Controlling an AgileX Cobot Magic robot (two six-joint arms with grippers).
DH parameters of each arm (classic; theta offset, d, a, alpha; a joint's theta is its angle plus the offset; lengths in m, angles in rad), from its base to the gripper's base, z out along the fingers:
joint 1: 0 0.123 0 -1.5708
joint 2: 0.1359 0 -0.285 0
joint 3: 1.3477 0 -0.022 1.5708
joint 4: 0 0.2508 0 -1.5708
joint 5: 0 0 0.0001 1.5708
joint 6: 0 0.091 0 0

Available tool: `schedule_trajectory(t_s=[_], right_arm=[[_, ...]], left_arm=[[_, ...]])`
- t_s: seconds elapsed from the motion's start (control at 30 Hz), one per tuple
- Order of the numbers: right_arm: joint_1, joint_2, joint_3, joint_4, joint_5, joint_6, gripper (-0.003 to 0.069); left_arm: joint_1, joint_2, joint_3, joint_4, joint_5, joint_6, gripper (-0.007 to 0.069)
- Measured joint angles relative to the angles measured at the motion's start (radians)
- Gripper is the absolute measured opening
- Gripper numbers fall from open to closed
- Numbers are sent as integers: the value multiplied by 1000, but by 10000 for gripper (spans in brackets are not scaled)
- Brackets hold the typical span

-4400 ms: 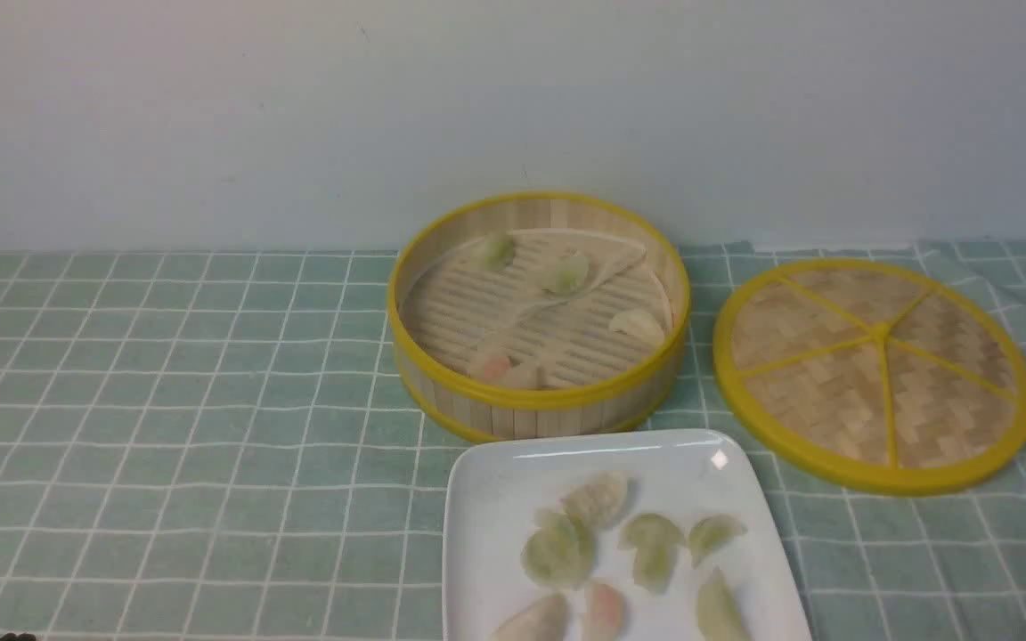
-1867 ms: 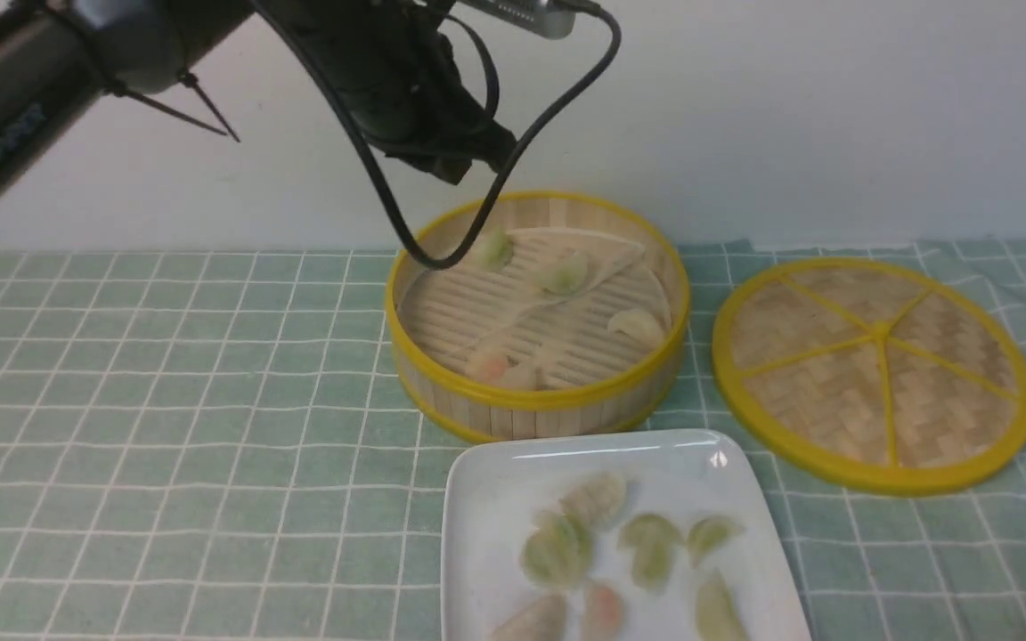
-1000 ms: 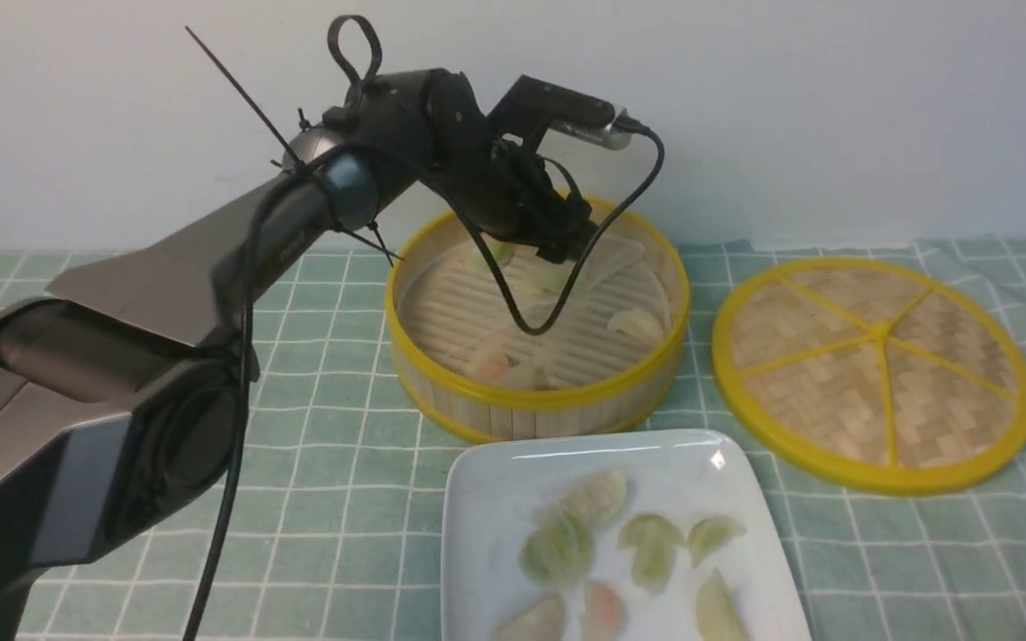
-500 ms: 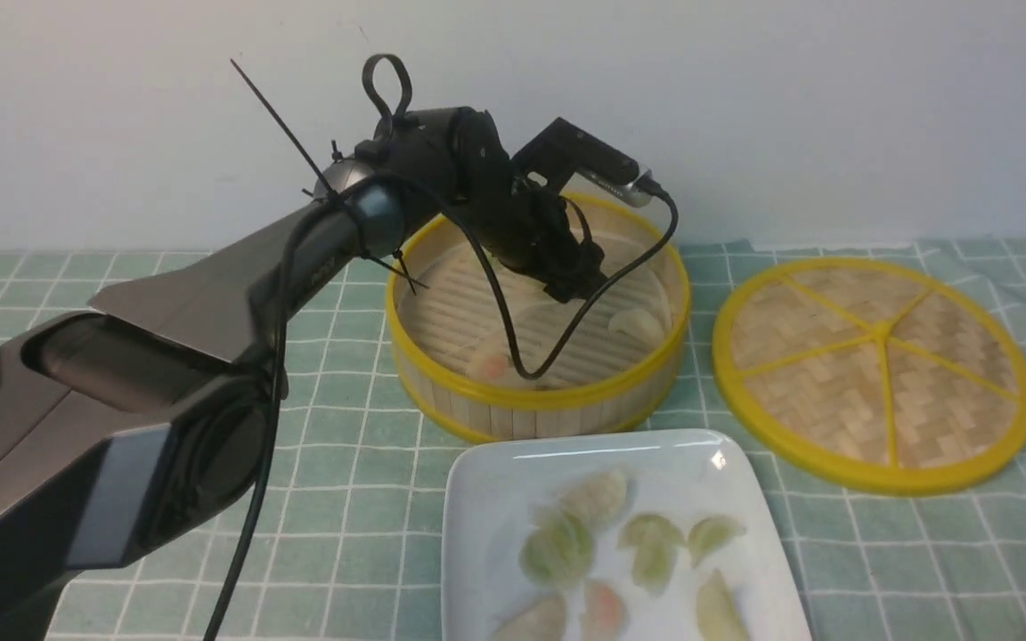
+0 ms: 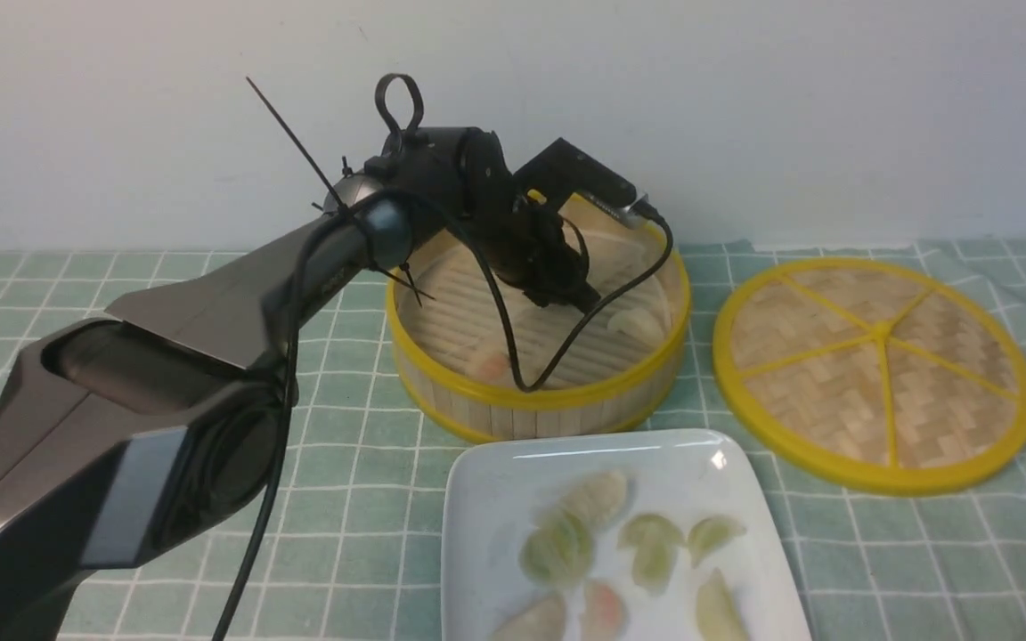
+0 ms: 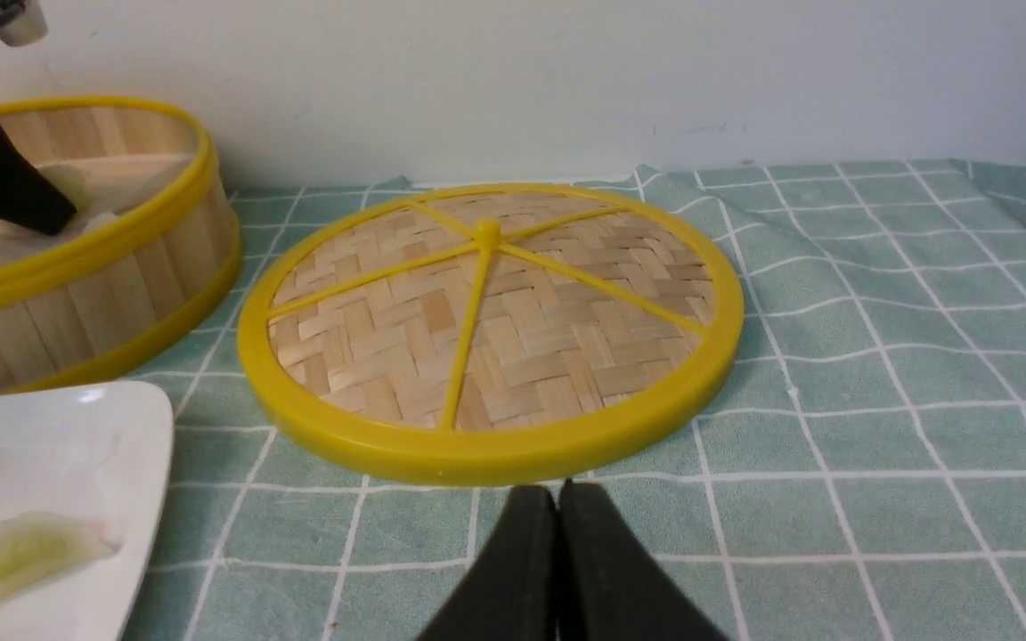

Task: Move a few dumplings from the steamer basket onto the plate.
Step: Use the left arm to grab a dumpling from the steamer, then use the left arm to put the dumpling into the plate

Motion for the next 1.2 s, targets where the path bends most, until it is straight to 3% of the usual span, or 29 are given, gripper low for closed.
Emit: schedule_trajectory(t_s=[0.43,0.57,0.67,0.93,1.13,1.2], right_arm=[[0,0,0,0,0,0,-15],[0,0,0,-1,-1,0,-15],[0,0,0,-1,-1,0,-15],[0,0,0,-1,-1,0,-15],[0,0,0,-1,-1,0,-15],[0,0,0,-1,-1,0,-15]], left_arm=[[0,-276,-56,40,411,-50,183],[0,-348,20,-19,421,-94,183],[-5,-424,186,-45,419,-100,183],[-38,-519,587,-109,418,-21,183],[-97,-458,625,-90,399,-11,183],[-132,-431,625,-21,353,-9,183]])
